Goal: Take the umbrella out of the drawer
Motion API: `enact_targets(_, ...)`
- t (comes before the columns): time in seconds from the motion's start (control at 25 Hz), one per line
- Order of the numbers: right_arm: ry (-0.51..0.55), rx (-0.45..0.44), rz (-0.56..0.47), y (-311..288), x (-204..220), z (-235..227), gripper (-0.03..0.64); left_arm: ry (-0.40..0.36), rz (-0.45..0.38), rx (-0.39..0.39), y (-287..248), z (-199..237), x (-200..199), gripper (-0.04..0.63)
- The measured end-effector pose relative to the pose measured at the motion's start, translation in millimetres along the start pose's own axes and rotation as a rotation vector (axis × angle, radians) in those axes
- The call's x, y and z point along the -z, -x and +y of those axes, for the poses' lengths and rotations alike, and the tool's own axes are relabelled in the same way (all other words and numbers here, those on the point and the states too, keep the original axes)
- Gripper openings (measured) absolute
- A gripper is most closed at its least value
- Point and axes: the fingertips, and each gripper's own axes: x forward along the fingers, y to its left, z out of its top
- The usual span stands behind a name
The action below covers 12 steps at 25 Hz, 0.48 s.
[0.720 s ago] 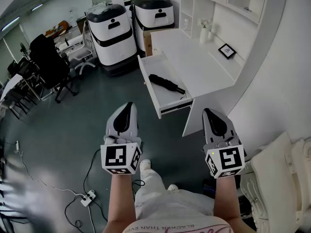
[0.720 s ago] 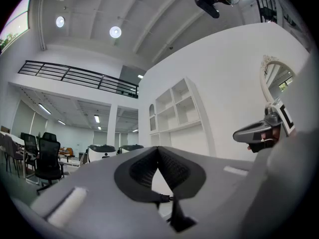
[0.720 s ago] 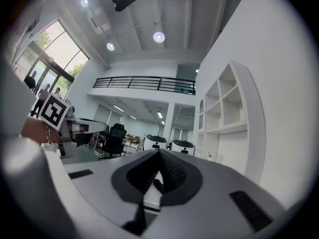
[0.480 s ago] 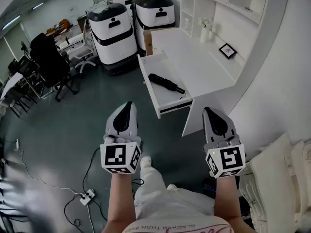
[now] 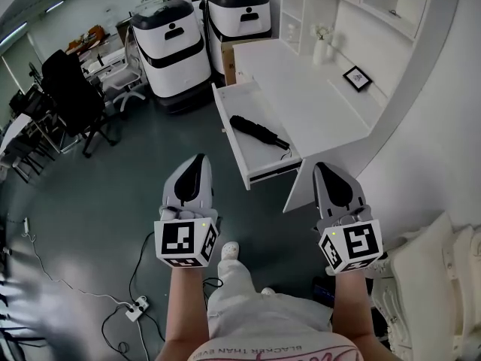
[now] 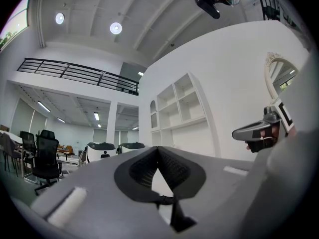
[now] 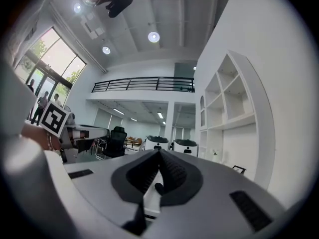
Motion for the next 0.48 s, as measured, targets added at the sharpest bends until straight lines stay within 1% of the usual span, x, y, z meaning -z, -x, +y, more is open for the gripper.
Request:
enact_targets(0.2,0.012,0.009,0.016,-45.1,5.0,-2.2,0.008,0.006,0.01,0.019,-38.4,27.1,11.6,0.008)
enact_targets(0.48,0.033,0.024,0.039,-120.9,6.2,0.4,0.008,0.026,0.017,0.046,-103.1,82.2,26.3,0.008)
